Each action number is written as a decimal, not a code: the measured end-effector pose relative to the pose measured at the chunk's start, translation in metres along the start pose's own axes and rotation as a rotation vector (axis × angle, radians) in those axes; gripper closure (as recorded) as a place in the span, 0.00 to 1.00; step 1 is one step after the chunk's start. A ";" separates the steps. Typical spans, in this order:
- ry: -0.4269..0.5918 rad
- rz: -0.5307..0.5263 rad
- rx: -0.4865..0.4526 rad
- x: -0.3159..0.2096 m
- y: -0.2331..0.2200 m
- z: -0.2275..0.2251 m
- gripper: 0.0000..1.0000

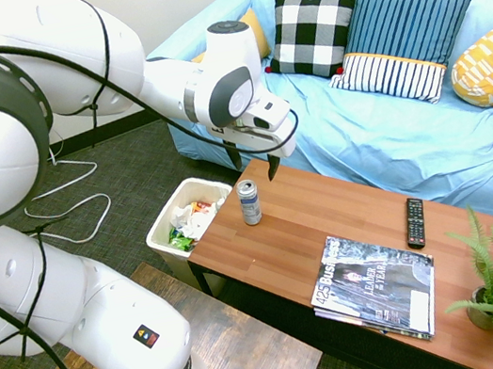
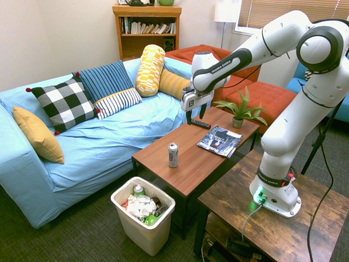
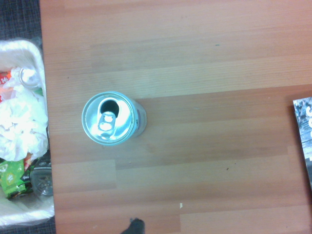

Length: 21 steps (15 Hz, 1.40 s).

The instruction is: Throw the can in the trash bin

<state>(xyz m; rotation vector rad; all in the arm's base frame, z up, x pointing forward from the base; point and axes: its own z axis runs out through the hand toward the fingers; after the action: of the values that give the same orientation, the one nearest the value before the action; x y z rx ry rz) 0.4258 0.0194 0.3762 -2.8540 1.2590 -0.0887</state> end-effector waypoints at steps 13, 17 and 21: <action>0.040 -0.083 0.028 -0.037 -0.052 0.062 0.00; 0.047 -0.094 0.009 -0.045 -0.072 0.083 0.00; 0.046 -0.081 -0.021 -0.046 -0.094 0.111 0.00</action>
<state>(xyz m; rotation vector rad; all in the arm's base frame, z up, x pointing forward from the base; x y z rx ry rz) 0.4704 0.1163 0.2673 -2.9369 1.1583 -0.1441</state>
